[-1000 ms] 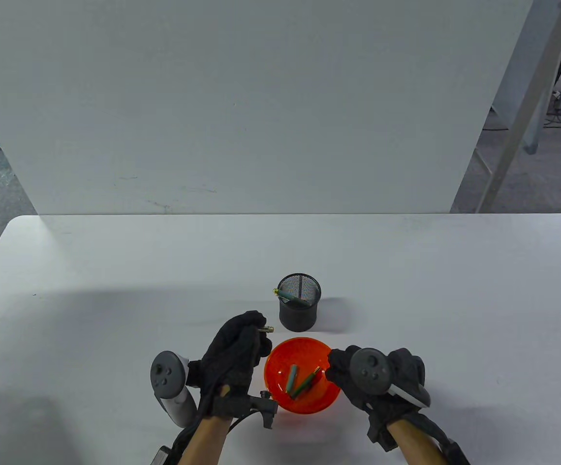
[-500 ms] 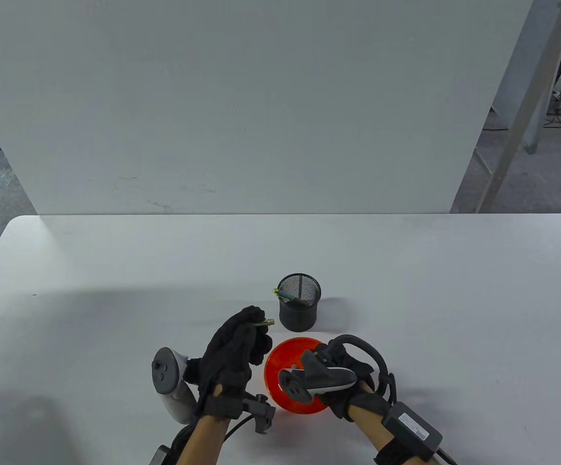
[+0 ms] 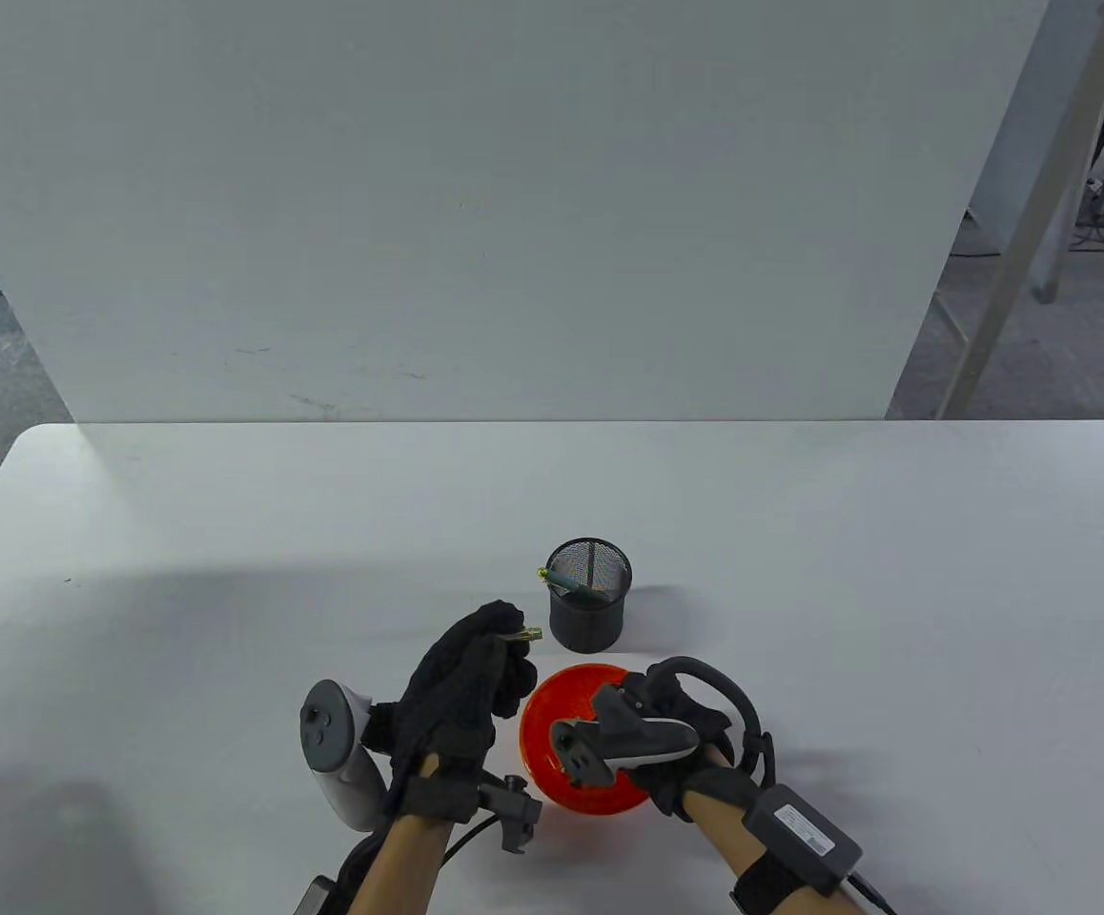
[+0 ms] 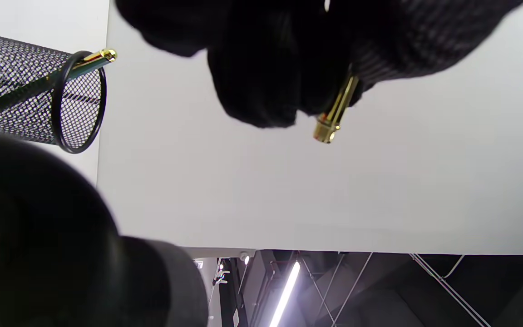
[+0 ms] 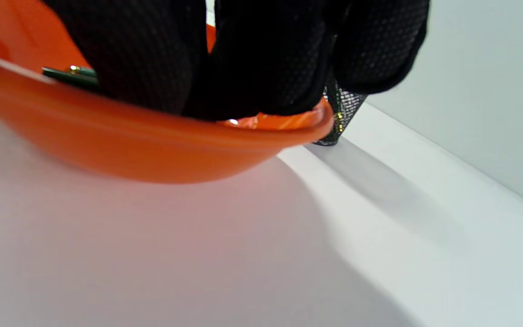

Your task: Assemble fountain pens from components

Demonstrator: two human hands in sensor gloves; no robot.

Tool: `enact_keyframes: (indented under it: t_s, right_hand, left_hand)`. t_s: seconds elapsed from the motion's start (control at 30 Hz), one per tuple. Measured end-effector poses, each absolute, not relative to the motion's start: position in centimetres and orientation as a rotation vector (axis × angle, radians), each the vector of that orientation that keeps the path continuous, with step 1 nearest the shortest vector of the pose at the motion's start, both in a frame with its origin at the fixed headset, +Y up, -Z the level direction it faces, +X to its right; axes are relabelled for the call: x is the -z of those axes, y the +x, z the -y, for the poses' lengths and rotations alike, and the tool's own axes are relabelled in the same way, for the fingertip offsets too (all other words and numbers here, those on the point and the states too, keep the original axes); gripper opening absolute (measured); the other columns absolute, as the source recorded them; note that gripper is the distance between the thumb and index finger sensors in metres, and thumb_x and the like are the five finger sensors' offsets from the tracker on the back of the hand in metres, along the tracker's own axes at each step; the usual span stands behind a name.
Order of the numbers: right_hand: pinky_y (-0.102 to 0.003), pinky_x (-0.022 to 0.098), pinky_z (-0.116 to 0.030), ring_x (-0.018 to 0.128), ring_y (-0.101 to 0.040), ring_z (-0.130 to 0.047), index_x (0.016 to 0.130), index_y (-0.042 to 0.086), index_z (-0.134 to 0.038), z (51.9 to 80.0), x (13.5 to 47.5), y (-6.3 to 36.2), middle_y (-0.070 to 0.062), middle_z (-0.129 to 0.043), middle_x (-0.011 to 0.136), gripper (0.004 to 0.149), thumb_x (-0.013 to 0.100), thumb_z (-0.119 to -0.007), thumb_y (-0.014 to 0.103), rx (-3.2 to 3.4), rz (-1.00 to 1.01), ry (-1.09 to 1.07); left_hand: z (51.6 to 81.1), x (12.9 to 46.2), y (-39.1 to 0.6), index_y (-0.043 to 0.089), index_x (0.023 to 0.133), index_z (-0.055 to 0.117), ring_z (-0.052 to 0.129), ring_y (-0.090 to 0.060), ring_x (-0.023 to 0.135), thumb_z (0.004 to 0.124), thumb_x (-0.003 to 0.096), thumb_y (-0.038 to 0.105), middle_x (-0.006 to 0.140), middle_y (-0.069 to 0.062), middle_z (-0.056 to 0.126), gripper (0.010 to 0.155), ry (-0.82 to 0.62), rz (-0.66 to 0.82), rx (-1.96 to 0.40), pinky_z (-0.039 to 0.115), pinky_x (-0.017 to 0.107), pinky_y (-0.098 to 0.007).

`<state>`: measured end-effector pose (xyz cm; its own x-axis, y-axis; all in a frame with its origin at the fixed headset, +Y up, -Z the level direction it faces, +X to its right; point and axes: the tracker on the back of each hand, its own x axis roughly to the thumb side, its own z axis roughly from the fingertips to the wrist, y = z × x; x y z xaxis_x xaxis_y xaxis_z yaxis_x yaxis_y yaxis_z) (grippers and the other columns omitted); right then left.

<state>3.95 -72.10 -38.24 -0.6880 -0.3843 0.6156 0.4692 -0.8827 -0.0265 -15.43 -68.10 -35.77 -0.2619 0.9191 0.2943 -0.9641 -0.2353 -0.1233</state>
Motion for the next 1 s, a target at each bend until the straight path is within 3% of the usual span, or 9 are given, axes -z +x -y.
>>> enact_keyframes:
  t_s: [0.1,0.2,0.3,0.43,1.0]
  right_hand:
    - [-0.055,0.065,-0.072,0.073,-0.025,-0.084,0.094,0.019,-0.077,72.1,38.1,3.6,-0.002,-0.081,0.089,0.048,0.052,-0.086,0.039,2.495,0.193,-0.879]
    - [-0.056,0.065,-0.071,0.074,-0.025,-0.084,0.088,0.016,-0.087,72.5,38.0,3.2,-0.003,-0.081,0.089,0.045,0.050,-0.088,0.039,2.458,0.204,-0.888]
    - [-0.056,0.065,-0.071,0.074,-0.025,-0.084,0.082,0.007,-0.092,72.7,38.1,3.0,-0.003,-0.082,0.087,0.047,0.048,-0.091,0.038,2.467,0.186,-0.898]
    - [-0.056,0.066,-0.071,0.072,-0.025,-0.085,0.079,0.014,-0.095,72.6,37.8,2.9,-0.004,-0.084,0.084,0.039,0.048,-0.092,0.036,2.449,0.177,-0.914]
    - [-0.060,0.070,-0.065,0.075,-0.026,-0.081,0.087,0.014,-0.087,71.4,37.0,2.6,-0.007,-0.081,0.084,0.045,0.049,-0.089,0.038,2.372,0.213,-0.923]
  left_hand:
    - [68.0,35.7,-15.3,0.040,0.095,0.083,0.101,-0.016,0.054,0.075,0.0555,0.048,0.089,0.000,0.089,0.041,0.177,0.328,-1.815,0.085,0.034,-0.032]
    - [68.0,35.7,-15.4,0.040,0.095,0.083,0.101,-0.016,0.054,0.075,0.0555,0.048,0.089,0.000,0.089,0.041,0.181,0.322,-1.821,0.085,0.033,-0.032]
    - [67.9,35.7,-15.3,0.039,0.095,0.083,0.101,-0.016,0.054,0.075,0.0556,0.048,0.089,0.000,0.089,0.041,0.174,0.325,-1.830,0.085,0.034,-0.032]
    - [67.9,35.7,-15.3,0.039,0.095,0.083,0.101,-0.017,0.054,0.075,0.0555,0.048,0.088,0.000,0.089,0.042,0.174,0.329,-1.829,0.085,0.034,-0.032]
    - [68.7,36.0,-15.8,0.038,0.096,0.082,0.101,-0.016,0.053,0.074,0.0559,0.049,0.088,0.000,0.089,0.042,0.169,0.281,-1.847,0.085,0.034,-0.032]
